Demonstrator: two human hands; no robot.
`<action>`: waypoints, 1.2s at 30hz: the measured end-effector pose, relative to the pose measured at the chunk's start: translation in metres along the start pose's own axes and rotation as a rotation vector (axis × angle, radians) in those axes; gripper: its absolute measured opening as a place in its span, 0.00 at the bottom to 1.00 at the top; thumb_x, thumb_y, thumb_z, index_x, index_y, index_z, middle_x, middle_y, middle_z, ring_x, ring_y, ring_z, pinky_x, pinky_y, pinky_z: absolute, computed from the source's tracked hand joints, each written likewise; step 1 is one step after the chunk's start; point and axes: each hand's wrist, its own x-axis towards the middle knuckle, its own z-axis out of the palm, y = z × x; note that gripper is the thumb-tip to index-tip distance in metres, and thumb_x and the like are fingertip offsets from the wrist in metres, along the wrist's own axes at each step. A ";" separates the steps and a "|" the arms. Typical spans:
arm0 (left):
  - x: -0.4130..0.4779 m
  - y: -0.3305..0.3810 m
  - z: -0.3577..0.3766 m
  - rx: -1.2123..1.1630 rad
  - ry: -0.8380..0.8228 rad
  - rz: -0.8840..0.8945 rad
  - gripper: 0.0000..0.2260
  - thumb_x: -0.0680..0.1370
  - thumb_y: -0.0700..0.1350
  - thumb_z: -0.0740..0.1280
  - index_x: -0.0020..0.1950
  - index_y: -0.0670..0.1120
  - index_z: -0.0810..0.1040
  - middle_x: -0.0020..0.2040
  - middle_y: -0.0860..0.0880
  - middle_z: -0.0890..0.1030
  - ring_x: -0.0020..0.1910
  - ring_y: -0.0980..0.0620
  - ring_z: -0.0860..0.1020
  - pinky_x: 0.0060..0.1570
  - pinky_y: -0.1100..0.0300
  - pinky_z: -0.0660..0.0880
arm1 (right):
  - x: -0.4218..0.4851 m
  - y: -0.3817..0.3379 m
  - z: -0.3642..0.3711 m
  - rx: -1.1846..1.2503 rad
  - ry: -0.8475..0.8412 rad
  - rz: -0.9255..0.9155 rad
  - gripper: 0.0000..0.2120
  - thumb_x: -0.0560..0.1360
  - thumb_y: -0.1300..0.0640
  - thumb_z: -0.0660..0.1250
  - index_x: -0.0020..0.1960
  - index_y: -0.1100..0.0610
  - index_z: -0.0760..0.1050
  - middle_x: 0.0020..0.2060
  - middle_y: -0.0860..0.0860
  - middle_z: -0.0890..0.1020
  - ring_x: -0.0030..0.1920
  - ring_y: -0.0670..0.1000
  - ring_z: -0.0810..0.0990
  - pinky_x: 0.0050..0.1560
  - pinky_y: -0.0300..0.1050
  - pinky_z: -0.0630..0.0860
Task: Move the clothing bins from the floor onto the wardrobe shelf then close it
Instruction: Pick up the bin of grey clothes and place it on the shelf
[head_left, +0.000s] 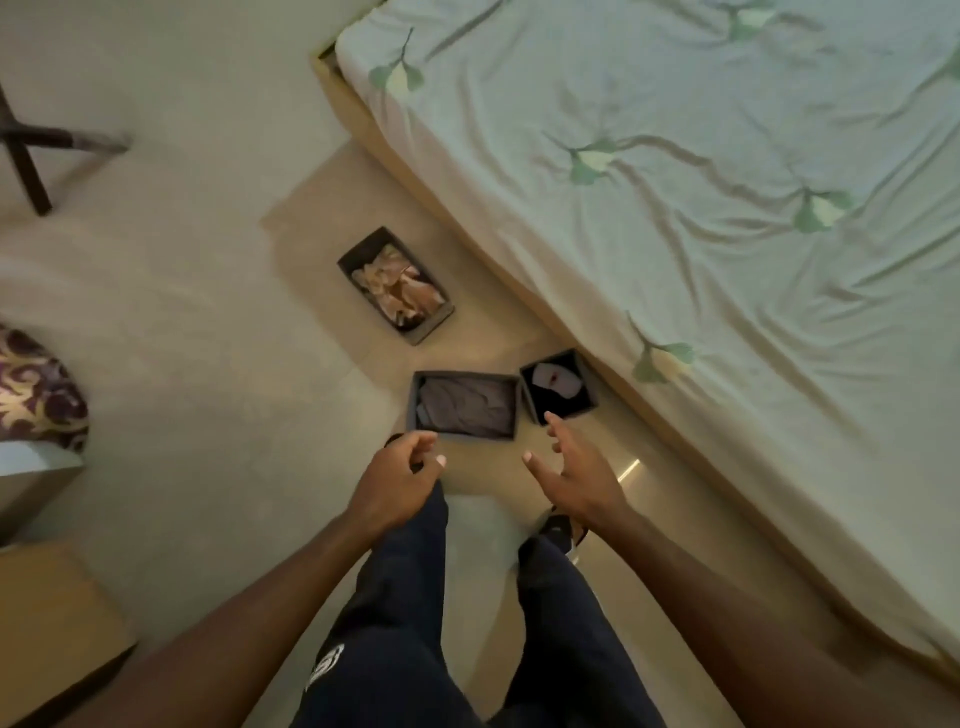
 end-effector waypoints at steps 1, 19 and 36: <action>0.023 -0.017 0.000 0.032 -0.032 -0.023 0.17 0.77 0.49 0.67 0.65 0.50 0.75 0.60 0.52 0.80 0.57 0.54 0.78 0.59 0.56 0.75 | 0.023 0.004 0.018 -0.005 -0.010 0.021 0.33 0.76 0.42 0.62 0.76 0.52 0.56 0.71 0.51 0.70 0.69 0.51 0.70 0.66 0.50 0.70; 0.395 -0.282 0.113 0.385 -0.193 -0.250 0.29 0.71 0.54 0.69 0.69 0.44 0.70 0.69 0.40 0.65 0.61 0.39 0.74 0.57 0.53 0.77 | 0.298 0.219 0.310 -0.008 -0.015 0.414 0.26 0.74 0.48 0.65 0.70 0.55 0.67 0.67 0.61 0.68 0.65 0.62 0.70 0.66 0.55 0.70; 0.320 -0.235 0.053 0.257 -0.076 -0.335 0.14 0.74 0.49 0.71 0.55 0.42 0.79 0.53 0.43 0.80 0.44 0.47 0.76 0.37 0.59 0.73 | 0.241 0.158 0.260 -0.071 0.011 0.266 0.16 0.72 0.63 0.59 0.57 0.58 0.77 0.53 0.61 0.80 0.52 0.64 0.78 0.51 0.53 0.77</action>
